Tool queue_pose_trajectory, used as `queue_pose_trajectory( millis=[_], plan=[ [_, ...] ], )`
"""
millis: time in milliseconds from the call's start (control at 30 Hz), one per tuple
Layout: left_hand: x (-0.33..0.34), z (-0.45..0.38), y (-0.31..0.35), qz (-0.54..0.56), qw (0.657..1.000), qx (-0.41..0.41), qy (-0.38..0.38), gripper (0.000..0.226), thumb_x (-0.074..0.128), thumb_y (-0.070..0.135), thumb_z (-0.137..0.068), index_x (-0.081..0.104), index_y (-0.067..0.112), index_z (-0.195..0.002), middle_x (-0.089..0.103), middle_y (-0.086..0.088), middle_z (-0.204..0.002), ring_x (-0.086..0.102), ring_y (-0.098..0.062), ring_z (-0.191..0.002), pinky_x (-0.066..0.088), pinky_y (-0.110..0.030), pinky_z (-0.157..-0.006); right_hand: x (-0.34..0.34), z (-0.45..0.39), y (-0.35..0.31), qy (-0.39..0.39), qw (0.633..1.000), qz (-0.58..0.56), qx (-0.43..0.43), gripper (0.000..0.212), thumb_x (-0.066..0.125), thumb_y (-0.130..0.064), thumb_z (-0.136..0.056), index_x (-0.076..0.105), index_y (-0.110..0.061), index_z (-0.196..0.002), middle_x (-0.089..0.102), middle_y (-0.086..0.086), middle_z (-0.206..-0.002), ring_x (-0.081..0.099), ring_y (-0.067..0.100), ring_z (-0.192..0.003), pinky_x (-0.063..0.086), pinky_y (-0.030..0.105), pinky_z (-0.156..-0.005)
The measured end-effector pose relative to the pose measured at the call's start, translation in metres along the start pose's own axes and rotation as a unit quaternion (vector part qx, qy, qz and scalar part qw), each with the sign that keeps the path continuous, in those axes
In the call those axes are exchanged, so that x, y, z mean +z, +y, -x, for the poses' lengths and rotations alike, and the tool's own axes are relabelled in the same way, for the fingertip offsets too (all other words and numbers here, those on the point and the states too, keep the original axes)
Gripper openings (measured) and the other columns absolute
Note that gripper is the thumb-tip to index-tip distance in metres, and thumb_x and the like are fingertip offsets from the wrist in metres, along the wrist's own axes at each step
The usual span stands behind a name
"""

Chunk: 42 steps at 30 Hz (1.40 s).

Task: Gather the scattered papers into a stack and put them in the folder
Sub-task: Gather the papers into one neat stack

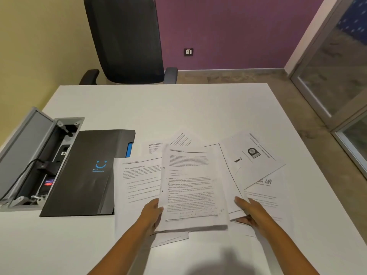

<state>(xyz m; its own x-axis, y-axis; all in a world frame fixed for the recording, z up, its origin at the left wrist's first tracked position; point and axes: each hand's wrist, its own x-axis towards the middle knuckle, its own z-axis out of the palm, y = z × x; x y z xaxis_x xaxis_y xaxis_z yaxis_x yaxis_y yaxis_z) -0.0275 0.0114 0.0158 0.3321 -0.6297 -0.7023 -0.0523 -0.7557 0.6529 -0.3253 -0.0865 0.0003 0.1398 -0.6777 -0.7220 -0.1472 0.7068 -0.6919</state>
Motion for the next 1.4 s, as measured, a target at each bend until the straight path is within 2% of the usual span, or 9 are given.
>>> queue_pose_trajectory(
  millis=[100,267,400,533,833,933,1200,1300,1400],
  plan=[
    [0.010,0.001,0.004,-0.015,0.999,0.026,0.017,0.031,0.045,-0.002,-0.091,0.053,-0.001,-0.121,0.061,-0.022,-0.122,0.059,-0.033,-0.106,0.049,-0.035,-0.088,0.010,0.004,-0.005,-0.039,0.999,0.032,-0.018,0.028,0.070,-0.023,-0.081,0.063,-0.018,-0.108,0.076,0.002,-0.098,0.072,0.020,-0.087,0.058,0.032,-0.075],
    [0.020,0.000,0.013,-0.012,0.999,0.037,0.009,0.028,0.049,0.003,-0.090,0.056,0.001,-0.118,0.062,-0.018,-0.120,0.059,-0.030,-0.107,0.048,-0.035,-0.090,0.022,0.015,-0.025,-0.045,0.996,0.056,-0.052,0.021,0.062,-0.002,-0.085,0.060,-0.018,-0.099,0.071,0.001,-0.090,0.069,0.012,-0.076,0.056,0.023,-0.053],
    [0.022,0.003,0.015,0.082,0.994,0.042,-0.056,0.033,0.056,0.016,-0.091,0.055,0.006,-0.122,0.063,-0.013,-0.123,0.062,-0.028,-0.109,0.049,-0.039,-0.096,0.023,0.031,-0.046,-0.037,0.990,0.089,-0.102,0.018,0.062,-0.006,-0.084,0.064,-0.012,-0.101,0.074,0.008,-0.093,0.069,0.023,-0.085,0.058,0.035,-0.075],
    [0.029,0.007,0.017,0.244,0.955,-0.053,-0.163,0.036,0.066,0.031,-0.083,0.062,0.014,-0.115,0.071,-0.009,-0.110,0.069,-0.026,-0.096,0.058,-0.036,-0.067,0.036,0.054,-0.078,-0.080,0.980,0.091,-0.161,0.014,0.064,-0.007,-0.080,0.066,-0.015,-0.092,0.074,0.003,-0.084,0.070,0.021,-0.080,0.057,0.029,-0.073],
    [0.021,-0.005,0.031,0.389,0.886,-0.016,-0.251,0.037,0.086,0.025,-0.058,0.077,0.014,-0.091,0.076,-0.009,-0.094,0.073,-0.025,-0.085,0.057,-0.042,-0.071,0.063,0.102,-0.125,-0.198,0.953,-0.010,-0.229,0.020,0.062,-0.004,-0.080,0.062,-0.013,-0.098,0.069,0.006,-0.086,0.066,0.018,-0.080,0.058,0.025,-0.068],
    [0.033,0.000,0.034,0.409,0.865,-0.016,-0.292,0.030,0.077,0.013,-0.070,0.073,0.009,-0.099,0.072,-0.013,-0.103,0.070,-0.027,-0.093,0.057,-0.045,-0.073,0.058,0.106,-0.111,-0.205,0.957,-0.030,-0.204,0.022,0.056,0.002,-0.085,0.062,-0.012,-0.101,0.070,0.008,-0.090,0.067,0.019,-0.083,0.059,0.026,-0.070],
    [0.042,0.005,0.013,0.297,0.922,-0.084,-0.232,0.017,0.046,0.001,-0.093,0.060,0.007,-0.100,0.073,-0.018,-0.086,0.067,-0.036,-0.087,0.046,-0.058,-0.094,0.035,0.107,-0.087,-0.069,0.976,0.032,-0.202,0.020,0.056,-0.003,-0.085,0.065,-0.020,-0.094,0.072,0.007,-0.088,0.069,0.018,-0.079,0.057,0.026,-0.067],
    [0.036,0.007,0.007,0.237,0.941,-0.095,-0.221,0.021,0.042,0.000,-0.094,0.054,0.011,-0.108,0.069,-0.021,-0.102,0.068,-0.038,-0.090,0.058,-0.048,-0.072,0.034,0.108,-0.103,0.002,0.960,0.110,-0.257,0.021,0.056,-0.005,-0.085,0.062,-0.026,-0.085,0.066,0.003,-0.081,0.061,0.019,-0.077,0.054,0.037,-0.077],
    [0.031,0.007,-0.004,0.163,0.959,-0.092,-0.213,0.030,0.039,0.001,-0.094,0.045,0.013,-0.121,0.064,-0.020,-0.114,0.068,-0.035,-0.091,0.061,-0.036,-0.058,0.039,0.112,-0.125,-0.004,0.941,0.127,-0.315,0.026,0.056,-0.005,-0.086,0.063,-0.030,-0.081,0.069,-0.012,-0.068,0.064,0.003,-0.069,0.052,0.021,-0.065]
  ],
)
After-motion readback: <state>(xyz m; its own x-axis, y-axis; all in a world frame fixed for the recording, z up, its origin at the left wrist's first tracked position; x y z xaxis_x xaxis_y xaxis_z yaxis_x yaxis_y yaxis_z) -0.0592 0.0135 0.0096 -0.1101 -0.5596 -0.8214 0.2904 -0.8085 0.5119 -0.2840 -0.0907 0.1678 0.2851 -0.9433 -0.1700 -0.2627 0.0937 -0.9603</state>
